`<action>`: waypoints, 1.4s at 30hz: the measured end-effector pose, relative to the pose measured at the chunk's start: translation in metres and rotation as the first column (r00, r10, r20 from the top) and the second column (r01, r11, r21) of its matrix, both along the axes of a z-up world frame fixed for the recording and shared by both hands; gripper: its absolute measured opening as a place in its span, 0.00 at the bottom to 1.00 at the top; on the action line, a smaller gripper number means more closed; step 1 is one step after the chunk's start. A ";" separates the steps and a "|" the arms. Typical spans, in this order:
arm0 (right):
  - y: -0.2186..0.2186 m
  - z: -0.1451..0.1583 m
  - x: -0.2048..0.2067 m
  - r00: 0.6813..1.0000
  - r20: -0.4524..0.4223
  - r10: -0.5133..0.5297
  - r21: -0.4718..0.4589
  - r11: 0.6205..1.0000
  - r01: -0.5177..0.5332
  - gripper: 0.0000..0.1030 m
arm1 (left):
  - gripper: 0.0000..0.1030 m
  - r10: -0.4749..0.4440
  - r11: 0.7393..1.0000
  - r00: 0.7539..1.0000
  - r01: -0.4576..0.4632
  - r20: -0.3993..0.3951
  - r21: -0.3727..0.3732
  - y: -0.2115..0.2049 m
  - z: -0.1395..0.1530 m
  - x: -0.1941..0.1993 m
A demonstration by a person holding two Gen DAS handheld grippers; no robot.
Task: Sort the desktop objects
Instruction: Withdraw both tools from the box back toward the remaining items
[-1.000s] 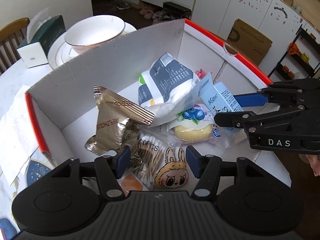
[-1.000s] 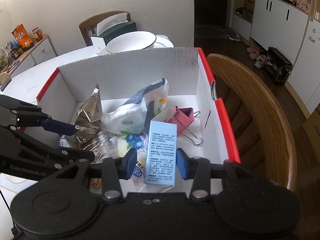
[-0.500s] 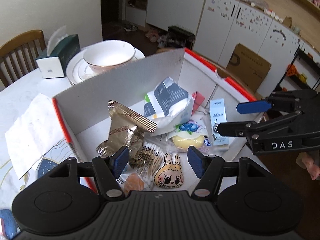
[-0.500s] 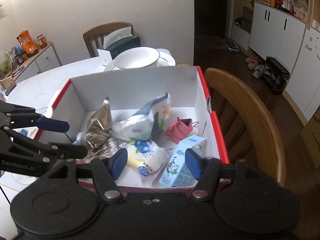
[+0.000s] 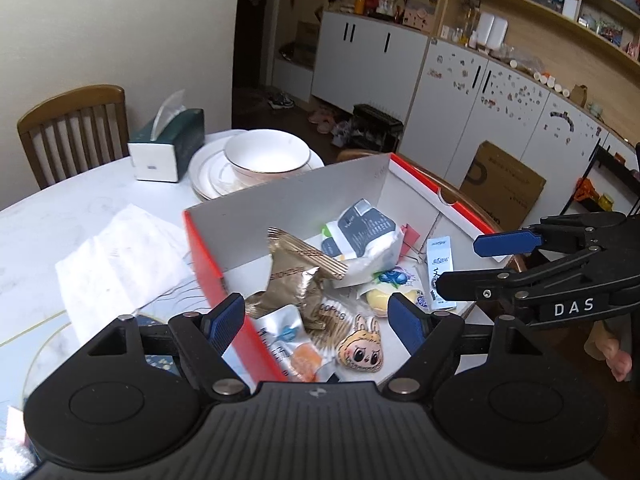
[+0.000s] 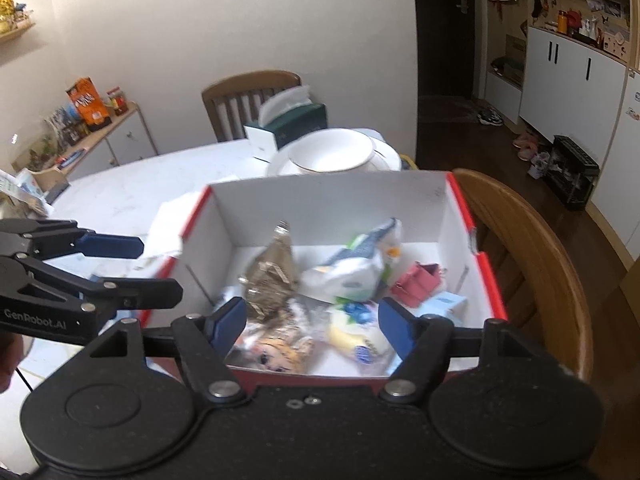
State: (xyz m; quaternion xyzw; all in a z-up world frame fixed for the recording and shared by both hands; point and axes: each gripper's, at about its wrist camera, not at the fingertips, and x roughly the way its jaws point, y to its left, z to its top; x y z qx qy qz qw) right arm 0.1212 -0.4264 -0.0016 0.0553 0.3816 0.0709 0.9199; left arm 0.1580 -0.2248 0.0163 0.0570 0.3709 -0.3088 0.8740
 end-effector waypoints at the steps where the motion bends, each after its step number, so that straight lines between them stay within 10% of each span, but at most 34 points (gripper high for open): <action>1: 0.005 0.001 -0.001 1.000 0.006 0.005 0.005 1.000 -0.005 0.72 | 0.76 0.003 1.000 1.000 -0.003 0.002 -0.004 0.006 0.001 -0.002; 12: 0.075 0.010 -0.004 0.998 0.019 0.066 0.023 0.997 -0.067 0.77 | 0.76 0.058 0.998 0.998 -0.058 -0.021 -0.018 0.080 -0.004 -0.014; 22: 0.151 0.008 0.006 0.994 0.009 0.104 0.014 0.994 -0.105 0.78 | 1.00 0.129 0.992 0.992 -0.129 -0.007 -0.003 0.159 -0.011 -0.021; 42: 0.267 -0.025 0.045 0.990 -0.066 0.121 -0.010 0.992 -0.122 0.78 | 1.00 0.311 0.942 0.950 -0.307 -0.010 0.135 0.269 -0.081 -0.003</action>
